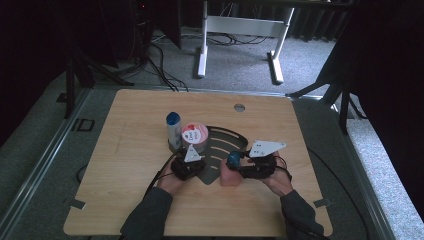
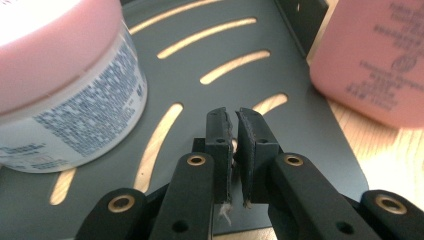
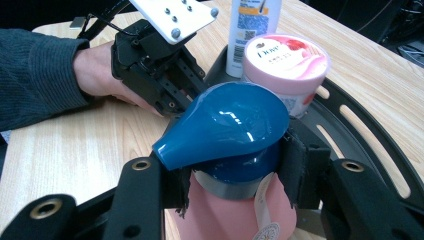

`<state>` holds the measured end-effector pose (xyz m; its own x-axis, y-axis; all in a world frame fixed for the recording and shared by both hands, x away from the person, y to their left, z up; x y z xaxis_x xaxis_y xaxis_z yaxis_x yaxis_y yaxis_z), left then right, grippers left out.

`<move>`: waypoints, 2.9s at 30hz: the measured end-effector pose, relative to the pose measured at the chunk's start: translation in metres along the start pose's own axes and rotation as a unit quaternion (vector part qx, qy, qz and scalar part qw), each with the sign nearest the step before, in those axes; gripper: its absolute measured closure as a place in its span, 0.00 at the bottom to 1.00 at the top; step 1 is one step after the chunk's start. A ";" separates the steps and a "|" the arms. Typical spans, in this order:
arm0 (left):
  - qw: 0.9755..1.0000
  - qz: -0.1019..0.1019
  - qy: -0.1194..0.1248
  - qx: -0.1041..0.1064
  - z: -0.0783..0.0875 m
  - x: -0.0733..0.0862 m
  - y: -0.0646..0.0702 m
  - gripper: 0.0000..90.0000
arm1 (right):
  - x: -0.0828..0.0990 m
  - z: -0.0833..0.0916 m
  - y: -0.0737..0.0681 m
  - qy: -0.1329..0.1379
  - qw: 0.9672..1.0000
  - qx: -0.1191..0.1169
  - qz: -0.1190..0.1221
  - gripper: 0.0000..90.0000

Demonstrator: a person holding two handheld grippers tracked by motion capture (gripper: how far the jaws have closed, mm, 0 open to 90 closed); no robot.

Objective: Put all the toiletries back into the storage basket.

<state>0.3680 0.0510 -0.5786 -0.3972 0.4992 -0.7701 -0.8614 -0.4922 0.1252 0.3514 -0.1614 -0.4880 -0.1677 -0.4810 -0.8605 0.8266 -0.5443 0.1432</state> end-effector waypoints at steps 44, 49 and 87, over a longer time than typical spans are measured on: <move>1.000 0.007 -0.005 -0.007 0.005 0.014 0.003 0.96 | -0.029 -0.046 0.008 0.007 1.000 0.006 -0.015 0.59; 1.000 0.005 -0.006 -0.003 0.003 0.012 0.003 0.96 | -0.030 -0.049 0.013 0.006 1.000 0.013 -0.021 0.59; 0.999 0.019 -0.006 0.037 -0.001 0.009 -0.004 1.00 | -0.037 -0.066 0.045 0.000 0.997 0.061 -0.053 0.59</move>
<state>0.3678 0.0567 -0.5860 -0.4336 0.4900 -0.7563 -0.8664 -0.4574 0.2003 0.4305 -0.1228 -0.4822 -0.2514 -0.4159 -0.8740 0.7323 -0.6722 0.1092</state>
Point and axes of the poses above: each handheld gripper's, and its own axes: z roughly backward along the jaws, x roughly out of its underside, y roughly to its right, the point moved 4 cm from there along -z, roughly forward along the jaws, and after that the axes turned 13 degrees about x, right-handed, at the moved point
